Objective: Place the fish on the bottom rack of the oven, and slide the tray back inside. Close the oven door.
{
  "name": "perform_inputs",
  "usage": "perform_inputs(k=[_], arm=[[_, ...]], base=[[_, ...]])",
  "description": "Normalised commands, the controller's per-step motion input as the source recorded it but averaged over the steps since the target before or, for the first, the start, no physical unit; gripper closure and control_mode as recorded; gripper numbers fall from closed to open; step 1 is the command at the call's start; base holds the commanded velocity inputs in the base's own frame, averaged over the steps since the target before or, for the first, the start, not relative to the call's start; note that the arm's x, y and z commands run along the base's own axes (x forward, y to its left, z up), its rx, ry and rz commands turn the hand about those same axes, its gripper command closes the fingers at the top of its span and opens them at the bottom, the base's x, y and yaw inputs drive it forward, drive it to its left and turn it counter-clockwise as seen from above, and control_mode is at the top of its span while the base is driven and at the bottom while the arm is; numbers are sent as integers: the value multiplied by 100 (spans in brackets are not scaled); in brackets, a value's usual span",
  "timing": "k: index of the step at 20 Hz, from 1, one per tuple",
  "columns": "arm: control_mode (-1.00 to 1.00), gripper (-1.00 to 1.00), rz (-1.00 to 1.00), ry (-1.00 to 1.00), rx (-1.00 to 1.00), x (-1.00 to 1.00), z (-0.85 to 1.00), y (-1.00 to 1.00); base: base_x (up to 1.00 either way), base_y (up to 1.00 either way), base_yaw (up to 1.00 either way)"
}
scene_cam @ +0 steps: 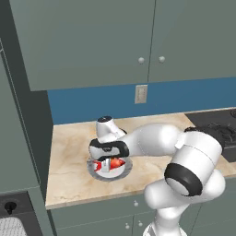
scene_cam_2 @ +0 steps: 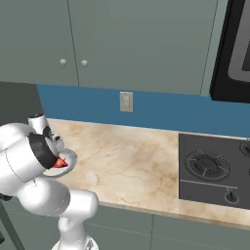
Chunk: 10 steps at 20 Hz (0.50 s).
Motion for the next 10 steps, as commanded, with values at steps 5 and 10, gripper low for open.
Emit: perform_inputs(k=[5, 10], arm=[[-100, -100, 7, 0, 0, 43, -27, 10], [-100, -100, 7, 0, 0, 31, -33, 19]], base=[[0, 0, 0], [0, 0, 0]])
